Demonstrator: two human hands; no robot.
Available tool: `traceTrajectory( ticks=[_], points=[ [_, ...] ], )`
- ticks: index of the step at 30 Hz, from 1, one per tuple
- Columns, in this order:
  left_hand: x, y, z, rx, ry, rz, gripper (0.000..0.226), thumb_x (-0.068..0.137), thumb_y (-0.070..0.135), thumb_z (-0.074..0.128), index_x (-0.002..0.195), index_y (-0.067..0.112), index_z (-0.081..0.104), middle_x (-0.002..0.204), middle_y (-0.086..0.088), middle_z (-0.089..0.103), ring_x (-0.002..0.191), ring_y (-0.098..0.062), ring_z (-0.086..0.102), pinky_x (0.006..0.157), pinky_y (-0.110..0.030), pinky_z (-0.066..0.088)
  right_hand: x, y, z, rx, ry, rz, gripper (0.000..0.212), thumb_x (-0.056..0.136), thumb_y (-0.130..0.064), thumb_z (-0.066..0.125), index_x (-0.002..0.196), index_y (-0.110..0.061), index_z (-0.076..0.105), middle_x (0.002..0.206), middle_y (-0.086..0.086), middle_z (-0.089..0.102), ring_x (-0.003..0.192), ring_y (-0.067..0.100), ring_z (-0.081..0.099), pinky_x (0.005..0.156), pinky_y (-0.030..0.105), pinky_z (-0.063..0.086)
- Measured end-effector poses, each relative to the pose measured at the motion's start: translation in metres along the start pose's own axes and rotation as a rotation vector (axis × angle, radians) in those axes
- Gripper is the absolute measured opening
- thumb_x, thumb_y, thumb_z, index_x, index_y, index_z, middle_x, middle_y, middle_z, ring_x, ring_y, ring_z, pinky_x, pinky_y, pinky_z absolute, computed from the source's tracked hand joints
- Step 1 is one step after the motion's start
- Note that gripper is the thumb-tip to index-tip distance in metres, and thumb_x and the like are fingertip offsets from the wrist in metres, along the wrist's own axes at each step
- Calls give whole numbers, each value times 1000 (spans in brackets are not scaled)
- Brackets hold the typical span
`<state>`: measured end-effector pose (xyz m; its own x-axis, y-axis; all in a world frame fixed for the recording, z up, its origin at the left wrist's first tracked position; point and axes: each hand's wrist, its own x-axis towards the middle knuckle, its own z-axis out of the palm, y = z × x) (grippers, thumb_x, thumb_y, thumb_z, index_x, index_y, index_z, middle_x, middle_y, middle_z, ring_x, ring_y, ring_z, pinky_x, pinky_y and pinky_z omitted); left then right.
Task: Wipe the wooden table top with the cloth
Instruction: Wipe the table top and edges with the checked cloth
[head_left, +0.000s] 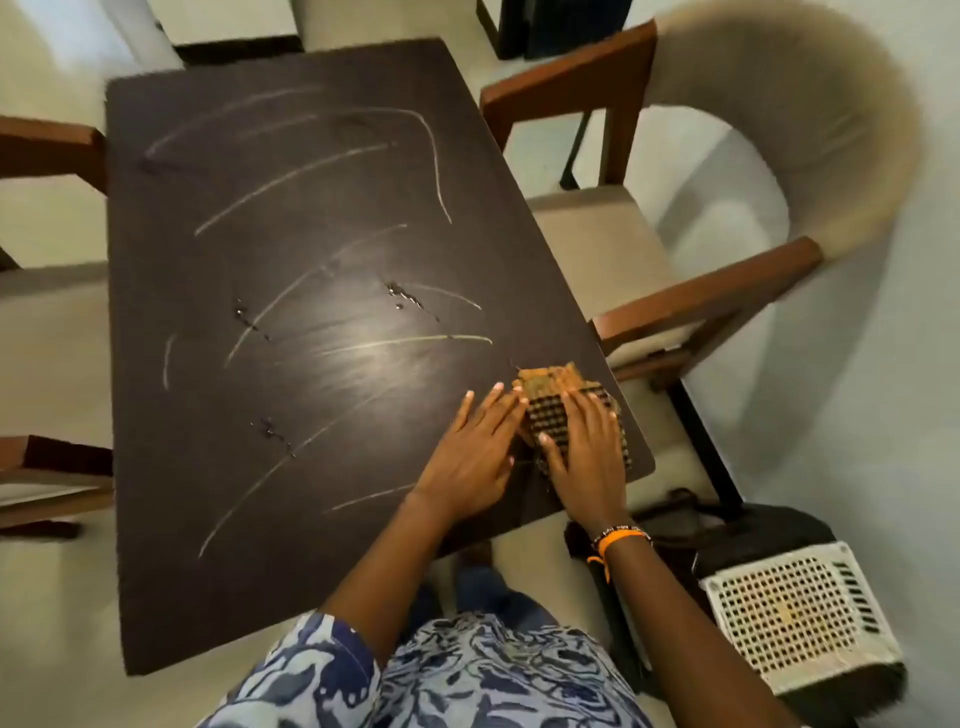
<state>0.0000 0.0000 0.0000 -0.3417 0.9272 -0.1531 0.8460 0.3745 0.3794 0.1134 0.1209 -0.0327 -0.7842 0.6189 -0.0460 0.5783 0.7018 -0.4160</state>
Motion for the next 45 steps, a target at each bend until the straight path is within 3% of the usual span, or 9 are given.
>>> traceTrajectory(
  ticks=[5, 12, 16, 20, 22, 25, 28, 39, 45],
  points=[
    [7, 7, 23, 3, -80, -33, 65, 95, 25, 38, 150, 12, 6, 159, -4, 3, 146, -19, -9, 110, -33, -20, -20, 20, 19, -133, -93, -27, 72, 88, -53, 33, 146, -11, 23, 154, 14, 24, 142, 30, 22, 115, 42, 16],
    [16, 8, 33, -22, -94, -88, 63, 96, 24, 37, 150, 12, 6, 159, -4, 4, 146, -18, -11, 111, -32, -20, -5, 26, 17, -294, -51, -110, 58, 89, -45, 43, 139, -17, 39, 140, 17, 47, 126, 33, 48, 99, 44, 44],
    [17, 11, 33, -82, -79, -120, 62, 95, 18, 38, 149, 12, 9, 159, -3, 6, 147, -18, -9, 111, -31, -18, 4, 26, 16, -334, 14, -140, 61, 71, -27, 77, 127, -15, 56, 126, 14, 61, 107, 29, 64, 80, 37, 56],
    [19, 8, 24, -214, 8, -203, 63, 94, 11, 40, 149, 13, 11, 159, -1, 9, 147, -17, -6, 112, -28, -14, 21, 18, 2, -331, 2, -123, 58, 58, -24, 85, 112, -14, 66, 103, 10, 72, 74, 24, 71, 52, 27, 55],
    [18, 1, 18, -281, 48, -276, 63, 94, 9, 41, 149, 13, 11, 159, 0, 11, 147, -17, -5, 113, -28, -12, 30, 6, -8, -259, -23, -87, 52, 61, -20, 84, 109, -11, 66, 91, 13, 73, 63, 28, 68, 45, 28, 52],
    [12, -17, 8, -306, 94, -352, 65, 93, 8, 43, 149, 12, 10, 158, -2, 12, 147, -17, -3, 117, -30, -7, 47, -19, -21, -96, -34, -1, 41, 82, -21, 66, 121, -10, 58, 100, 19, 68, 84, 38, 66, 62, 40, 53],
    [-1, -37, -4, -330, 178, -422, 66, 93, 8, 44, 149, 11, 9, 158, -4, 12, 147, -19, -2, 117, -31, -6, 65, -53, -25, -38, -16, -60, 42, 90, -28, 54, 130, -16, 50, 115, 16, 65, 102, 38, 60, 76, 42, 50],
    [-59, -151, -65, -450, 471, -597, 68, 94, 11, 45, 150, 15, 6, 159, 1, 7, 143, -6, -6, 114, -22, -7, 121, -226, 5, 158, -109, -357, 34, 89, -29, 57, 122, -19, 55, 111, 7, 67, 100, 34, 61, 69, 34, 43],
    [-88, -266, -93, -445, 484, -659, 69, 93, 13, 46, 150, 17, 7, 159, 2, 10, 146, -11, -4, 115, -26, -6, 160, -321, 67, 190, -120, -390, 32, 88, -27, 59, 120, -21, 57, 107, 4, 69, 98, 29, 63, 63, 27, 34]
  ],
)
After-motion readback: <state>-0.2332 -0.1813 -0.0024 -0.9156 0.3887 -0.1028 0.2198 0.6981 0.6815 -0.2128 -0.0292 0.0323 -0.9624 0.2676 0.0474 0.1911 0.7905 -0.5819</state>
